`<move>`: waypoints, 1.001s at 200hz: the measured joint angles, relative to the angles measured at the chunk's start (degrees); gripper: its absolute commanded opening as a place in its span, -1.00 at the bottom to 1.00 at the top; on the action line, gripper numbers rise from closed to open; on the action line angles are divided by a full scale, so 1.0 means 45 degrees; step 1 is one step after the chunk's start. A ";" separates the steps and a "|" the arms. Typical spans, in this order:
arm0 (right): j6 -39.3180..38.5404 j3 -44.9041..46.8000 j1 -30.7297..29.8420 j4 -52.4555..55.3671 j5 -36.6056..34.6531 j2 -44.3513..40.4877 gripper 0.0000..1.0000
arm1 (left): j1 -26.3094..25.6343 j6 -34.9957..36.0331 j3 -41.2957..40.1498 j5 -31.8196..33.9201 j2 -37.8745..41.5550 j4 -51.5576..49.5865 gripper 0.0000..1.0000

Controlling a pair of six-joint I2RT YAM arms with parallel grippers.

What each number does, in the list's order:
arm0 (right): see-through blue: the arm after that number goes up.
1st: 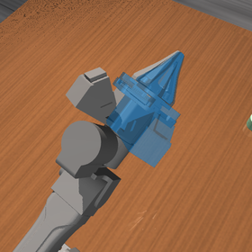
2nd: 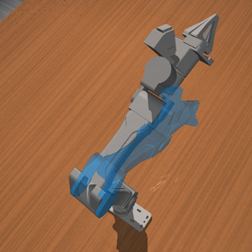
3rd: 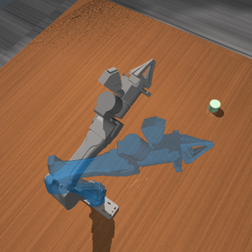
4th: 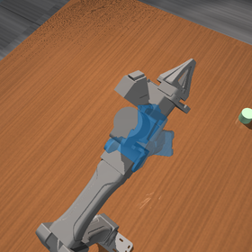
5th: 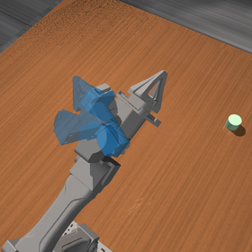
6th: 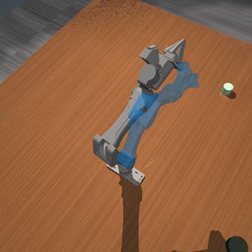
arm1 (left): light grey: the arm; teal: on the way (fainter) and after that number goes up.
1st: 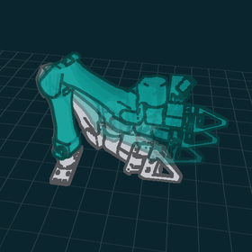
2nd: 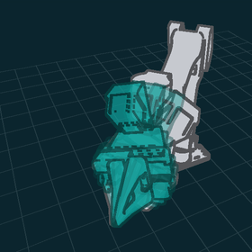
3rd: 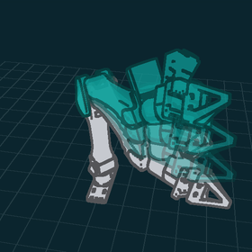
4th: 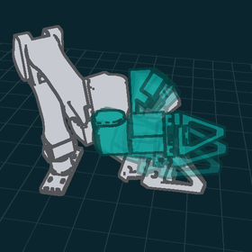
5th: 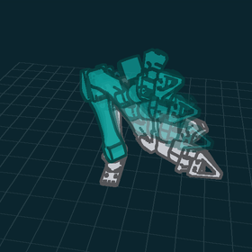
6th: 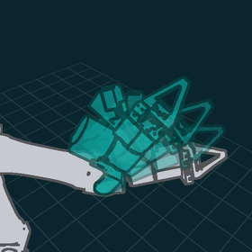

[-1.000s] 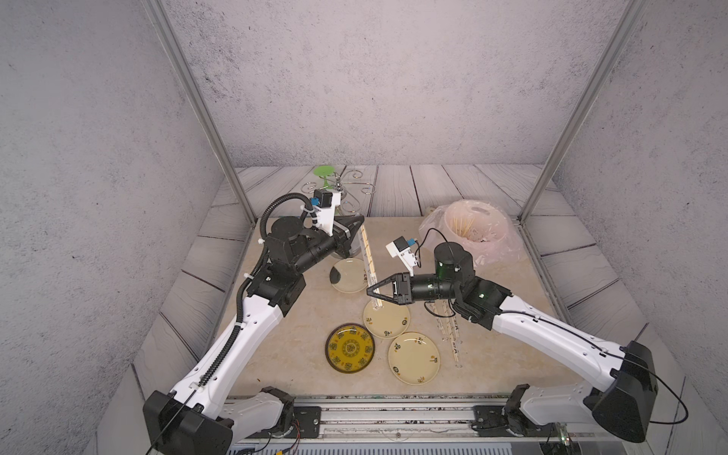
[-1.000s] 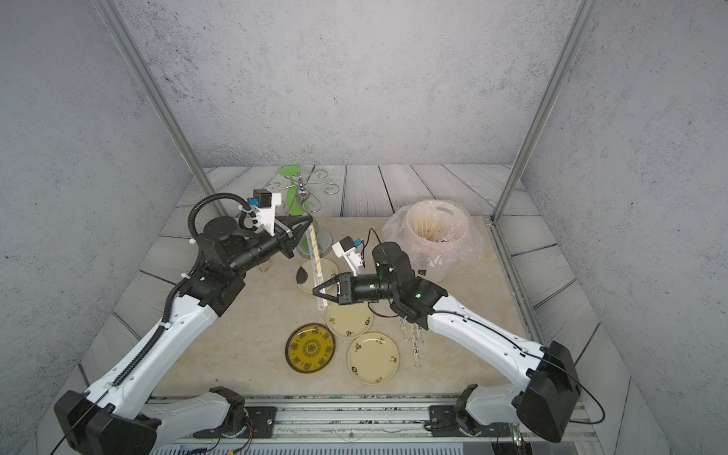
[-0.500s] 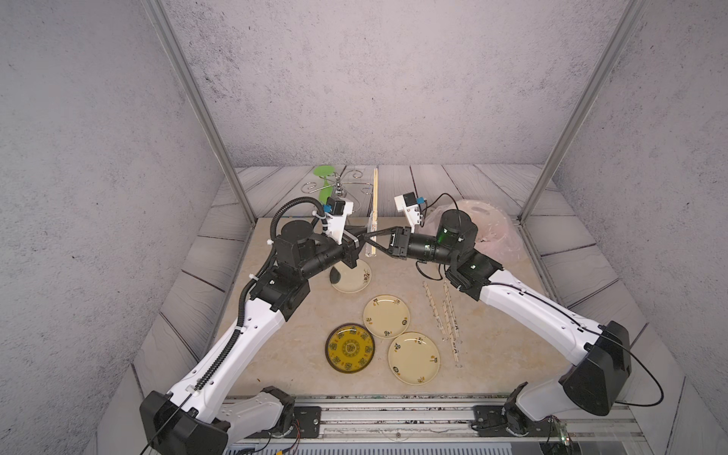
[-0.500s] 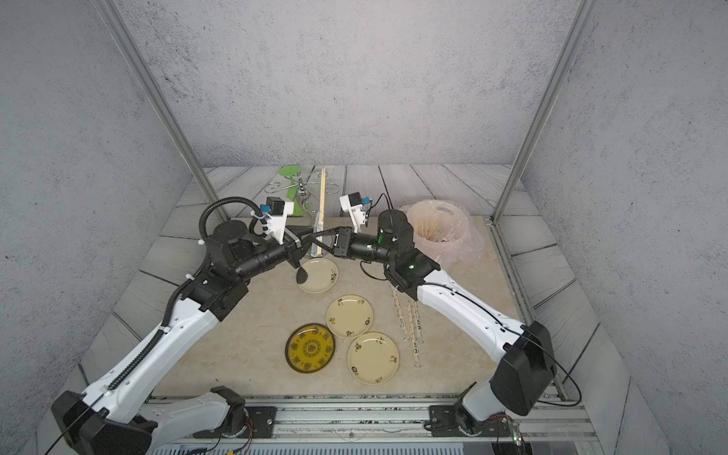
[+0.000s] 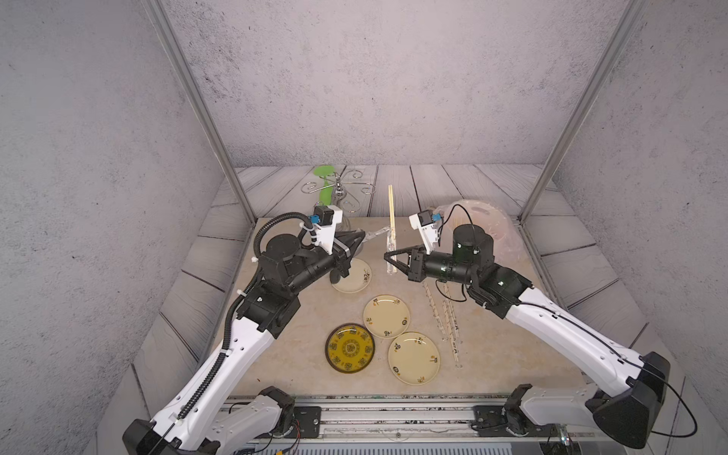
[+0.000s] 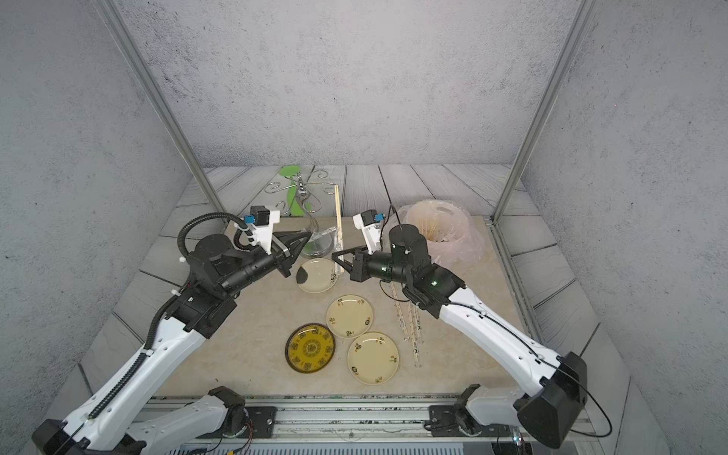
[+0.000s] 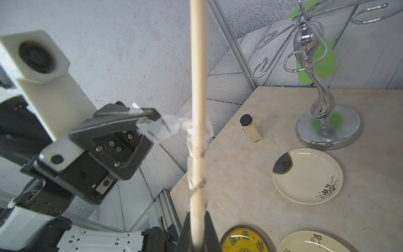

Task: Remove the packaging of disposable chopsticks
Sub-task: Remove the packet bag from the disposable chopsticks.

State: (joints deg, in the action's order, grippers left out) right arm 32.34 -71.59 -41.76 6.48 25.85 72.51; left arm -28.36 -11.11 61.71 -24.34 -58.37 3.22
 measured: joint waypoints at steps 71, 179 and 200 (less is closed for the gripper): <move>-0.3774 0.1064 0.0010 0.2254 -0.1137 -0.1433 -1.00 | 0.1049 -0.0160 -0.1039 -0.0767 0.2176 0.1336 0.39; -0.6547 0.3361 0.0010 0.2297 0.1608 -0.3740 -1.00 | 0.2132 -0.4294 -0.0525 -0.5532 -0.1175 0.4386 0.27; -0.6523 0.3361 0.0010 0.1885 0.2084 -0.3706 -1.00 | 0.2089 -0.4974 -0.0525 -0.6402 -0.1282 0.5231 0.27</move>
State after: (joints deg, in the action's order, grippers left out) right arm 2.98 -56.47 -41.71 14.96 35.22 55.83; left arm -18.96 -33.50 59.35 -53.15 -64.14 26.76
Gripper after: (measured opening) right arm 0.072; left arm 0.633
